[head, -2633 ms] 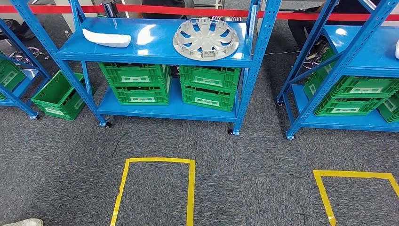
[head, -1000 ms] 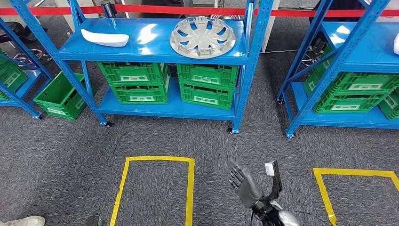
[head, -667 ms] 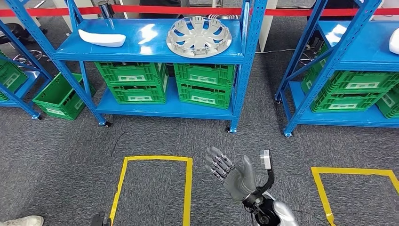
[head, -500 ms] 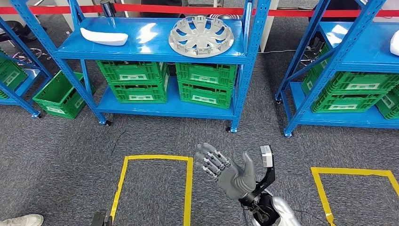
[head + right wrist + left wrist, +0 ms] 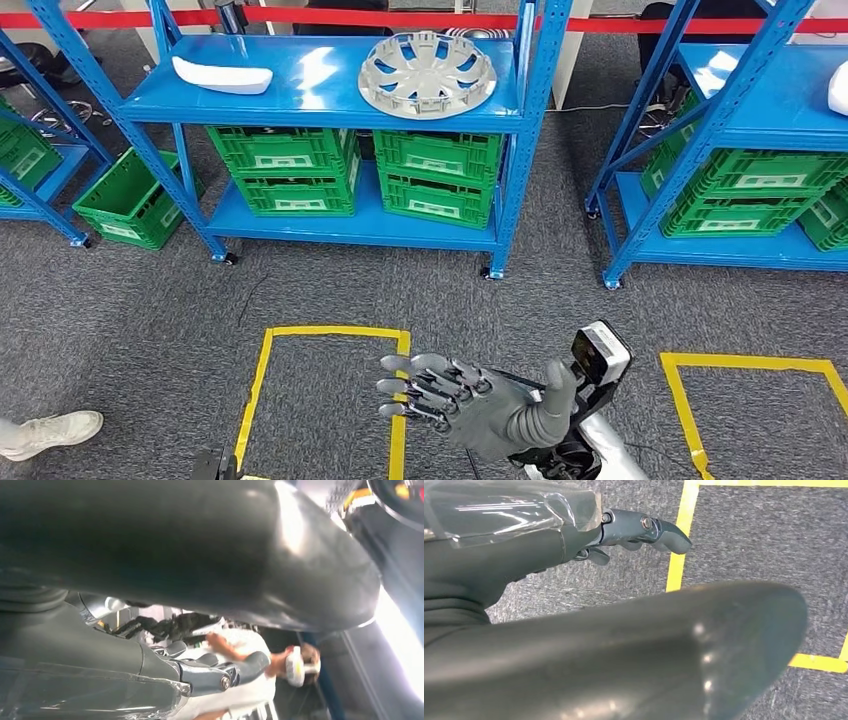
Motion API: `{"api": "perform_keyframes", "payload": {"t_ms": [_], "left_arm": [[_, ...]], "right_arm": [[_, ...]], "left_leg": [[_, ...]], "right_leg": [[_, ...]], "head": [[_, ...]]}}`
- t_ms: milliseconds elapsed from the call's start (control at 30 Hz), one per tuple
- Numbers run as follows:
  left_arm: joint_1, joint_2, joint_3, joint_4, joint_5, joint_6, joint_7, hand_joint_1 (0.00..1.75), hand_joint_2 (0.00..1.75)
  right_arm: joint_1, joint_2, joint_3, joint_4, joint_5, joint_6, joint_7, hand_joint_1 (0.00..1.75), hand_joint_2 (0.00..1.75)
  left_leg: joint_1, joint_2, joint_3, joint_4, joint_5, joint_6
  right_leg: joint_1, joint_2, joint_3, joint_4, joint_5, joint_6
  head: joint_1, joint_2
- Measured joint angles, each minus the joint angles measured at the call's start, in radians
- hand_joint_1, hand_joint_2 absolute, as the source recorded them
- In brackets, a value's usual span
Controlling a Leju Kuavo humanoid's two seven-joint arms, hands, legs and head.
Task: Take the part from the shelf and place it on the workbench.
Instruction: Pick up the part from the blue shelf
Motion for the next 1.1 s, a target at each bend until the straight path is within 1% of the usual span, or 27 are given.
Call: {"api": "perform_keyframes", "payload": {"t_ms": [67,100,167,200,233,267,300,333,367,400,433,500,567,600,667,700,733,767,800,833,867,900,933,1000,1033,1067,1100], "left_arm": [[0.009,0.003,-0.001,-0.010,0.002,0.011,0.000,0.00,0.00],[0.013,0.005,-0.001,-0.014,0.003,0.014,0.000,0.00,0.00],[0.019,0.008,-0.001,-0.019,0.003,0.018,0.000,0.00,0.00],[0.023,0.009,-0.001,-0.021,0.003,0.018,0.000,0.00,0.00],[0.027,0.010,-0.001,-0.023,0.003,0.019,0.000,0.00,0.00],[0.030,0.010,-0.001,-0.025,0.002,0.021,0.001,0.00,0.00],[0.032,0.010,-0.002,-0.029,-0.001,0.025,0.003,0.00,0.00],[0.033,0.011,-0.002,-0.035,-0.004,0.029,0.005,0.00,0.00],[0.033,0.012,-0.002,-0.041,-0.008,0.034,0.010,0.00,0.00],[0.033,0.013,-0.002,-0.046,-0.013,0.038,0.014,0.00,0.00],[0.032,0.014,-0.003,-0.051,-0.016,0.041,0.018,0.00,0.00],[0.031,0.015,-0.003,-0.060,-0.023,0.045,0.024,0.00,0.00],[0.029,0.016,-0.004,-0.068,-0.028,0.048,0.026,0.00,0.00],[0.026,0.016,-0.004,-0.072,-0.030,0.048,0.026,0.00,0.00],[0.020,0.014,-0.005,-0.076,-0.033,0.044,0.026,0.00,0.00],[0.019,0.014,-0.004,-0.076,-0.036,0.042,0.026,0.00,0.00],[0.018,0.014,-0.005,-0.076,-0.038,0.039,0.025,0.00,0.00],[0.018,0.013,-0.005,-0.076,-0.039,0.037,0.025,0.00,0.00],[0.017,0.012,-0.005,-0.076,-0.040,0.036,0.025,0.00,0.00],[0.016,0.011,-0.005,-0.076,-0.041,0.034,0.025,0.00,0.00],[0.015,0.009,-0.005,-0.076,-0.043,0.033,0.024,0.00,0.00],[0.013,0.008,-0.005,-0.076,-0.045,0.031,0.024,0.00,0.00],[0.010,0.007,-0.005,-0.076,-0.048,0.030,0.024,0.00,0.00],[0.004,0.006,-0.005,-0.076,-0.051,0.025,0.023,0.00,0.00],[0.001,0.004,-0.005,-0.076,-0.052,0.023,0.023,0.00,0.00],[-0.003,0.003,-0.005,-0.077,-0.053,0.021,0.023,0.00,0.00],[-0.006,0.002,-0.005,-0.077,-0.053,0.020,0.022,0.00,0.00]], "right_arm": [[-0.005,0.000,0.008,-0.015,0.003,0.014,-0.002,0.00,0.00],[-0.006,0.000,0.010,-0.021,0.005,0.017,-0.003,0.00,0.00],[-0.008,0.000,0.015,-0.028,0.006,0.019,-0.004,0.00,0.00],[-0.008,0.000,0.017,-0.029,0.007,0.019,-0.004,0.00,0.00],[-0.008,-0.001,0.019,-0.030,0.009,0.020,-0.005,0.00,0.00],[-0.008,-0.001,0.020,-0.031,0.011,0.021,-0.006,0.00,0.00],[-0.009,-0.001,0.022,-0.033,0.015,0.023,-0.009,0.00,0.00],[-0.010,-0.001,0.023,-0.036,0.020,0.027,-0.012,0.00,0.00],[-0.011,-0.001,0.024,-0.040,0.026,0.031,-0.015,0.00,0.00],[-0.012,-0.001,0.025,-0.044,0.032,0.036,-0.018,0.00,0.00],[-0.013,-0.002,0.026,-0.048,0.038,0.041,-0.020,0.00,0.00],[-0.015,-0.003,0.028,-0.056,0.048,0.051,-0.022,0.00,0.00],[-0.020,-0.005,0.029,-0.065,0.055,0.056,-0.023,0.00,0.00],[-0.023,-0.006,0.030,-0.067,0.058,0.057,-0.024,0.00,0.00],[-0.028,-0.010,0.032,-0.069,0.065,0.053,-0.024,0.00,0.00],[-0.028,-0.011,0.033,-0.069,0.069,0.048,-0.023,0.00,0.00],[-0.028,-0.013,0.034,-0.069,0.072,0.042,-0.022,0.00,0.00],[-0.029,-0.015,0.034,-0.070,0.074,0.037,-0.020,0.00,0.00],[-0.029,-0.017,0.034,-0.071,0.075,0.033,-0.019,0.00,0.00],[-0.030,-0.017,0.034,-0.072,0.076,0.031,-0.018,0.00,0.00],[-0.031,-0.018,0.035,-0.073,0.076,0.029,-0.018,0.00,0.00],[-0.033,-0.018,0.035,-0.074,0.077,0.028,-0.017,0.00,0.00],[-0.034,-0.019,0.035,-0.075,0.077,0.028,-0.017,0.00,0.00],[-0.036,-0.020,0.036,-0.076,0.077,0.029,-0.015,0.00,0.00],[-0.036,-0.021,0.036,-0.078,0.078,0.029,-0.014,0.00,0.00],[-0.037,-0.021,0.037,-0.079,0.078,0.030,-0.013,0.00,0.00],[-0.039,-0.021,0.037,-0.080,0.078,0.032,-0.013,0.00,0.00]], "left_leg": [[0.005,0.000,-0.016,0.037,-0.027,-0.010],[0.007,0.000,-0.037,0.084,-0.056,-0.016],[0.008,-0.001,-0.101,0.224,-0.124,-0.026],[0.009,0.000,-0.127,0.280,-0.143,-0.028],[0.009,0.000,-0.137,0.303,-0.143,-0.028],[0.009,0.000,-0.127,0.282,-0.124,-0.025],[0.009,-0.001,-0.097,0.224,-0.090,-0.021],[0.008,-0.002,-0.058,0.145,-0.055,-0.014],[0.006,-0.002,-0.023,0.076,-0.031,-0.007],[0.002,-0.003,0.000,0.028,-0.017,-0.001],[-0.001,-0.004,0.009,0.005,-0.015,0.004],[-0.006,-0.003,0.009,-0.004,-0.014,0.014],[-0.003,-0.002,0.018,-0.023,-0.005,0.026],[-0.001,-0.002,0.024,-0.032,0.000,0.032],[0.000,-0.001,0.027,-0.037,0.000,0.040],[-0.001,-0.001,0.028,-0.037,-0.003,0.041],[-0.002,-0.001,0.030,-0.036,-0.006,0.042],[-0.002,-0.002,0.034,-0.036,-0.009,0.041],[-0.002,-0.002,0.041,-0.035,-0.014,0.038],[-0.002,-0.003,0.048,-0.034,-0.019,0.034],[-0.005,-0.004,0.054,-0.031,-0.027,0.028],[-0.007,-0.004,0.059,-0.028,-0.036,0.023],[-0.008,-0.004,0.061,-0.026,-0.044,0.017],[-0.007,-0.004,0.063,-0.025,-0.056,0.007],[-0.005,-0.004,0.065,-0.021,-0.061,0.002],[-0.002,-0.004,0.060,-0.004,-0.070,-0.004],[0.000,-0.004,0.042,0.036,-0.084,-0.010]], "right_leg": [[-0.005,0.001,-0.001,-0.002,0.004,-0.011],[-0.007,0.001,-0.001,-0.003,0.005,-0.015],[-0.005,0.001,-0.005,-0.002,0.006,-0.020],[-0.004,0.001,-0.006,-0.002,0.007,-0.021],[-0.003,0.001,-0.006,-0.002,0.007,-0.021],[-0.001,0.001,-0.006,-0.002,0.008,-0.022],[0.000,0.002,-0.005,-0.002,0.008,-0.022],[0.000,0.003,-0.004,-0.002,0.008,-0.021],[0.003,0.003,-0.004,-0.003,0.009,-0.020],[0.005,0.003,-0.004,-0.004,0.010,-0.018],[0.006,0.003,-0.006,-0.005,0.011,-0.014],[0.007,0.002,-0.007,-0.011,0.013,-0.002],[0.008,0.001,-0.016,0.006,0.005,0.005],[0.009,0.001,-0.035,0.041,-0.010,0.004],[0.009,0.000,-0.108,0.179,-0.062,-0.003],[0.009,0.000,-0.146,0.246,-0.082,-0.003],[0.009,0.000,-0.170,0.285,-0.088,0.001],[0.008,0.000,-0.171,0.280,-0.077,0.009],[0.008,-0.001,-0.150,0.233,-0.051,0.018],[0.007,-0.002,-0.113,0.156,-0.018,0.025],[0.007,-0.004,-0.074,0.081,0.008,0.027],[0.008,-0.005,-0.045,0.024,0.025,0.022],[0.010,-0.005,-0.028,-0.008,0.030,0.013],[0.012,-0.003,-0.021,-0.014,0.023,-0.009],[0.011,-0.001,-0.016,-0.015,0.019,-0.016],[0.008,0.000,-0.008,-0.016,0.014,-0.023],[0.004,0.001,0.003,-0.018,0.007,-0.030]], "head": [[-0.001,0.000],[-0.001,0.000],[-0.001,0.000],[-0.001,0.000],[-0.001,0.000],[-0.001,0.000],[-0.001,0.000],[-0.001,0.000],[-0.001,0.000],[-0.001,0.000],[-0.001,0.000],[-0.001,0.000],[0.000,0.000],[0.001,0.000],[0.002,0.000],[0.002,0.000],[0.002,0.000],[0.002,0.000],[0.002,0.000],[0.002,0.000],[0.002,0.000],[0.002,0.000],[0.002,0.000],[0.001,0.000],[0.001,0.000],[0.000,0.000],[-0.001,0.000]]}}
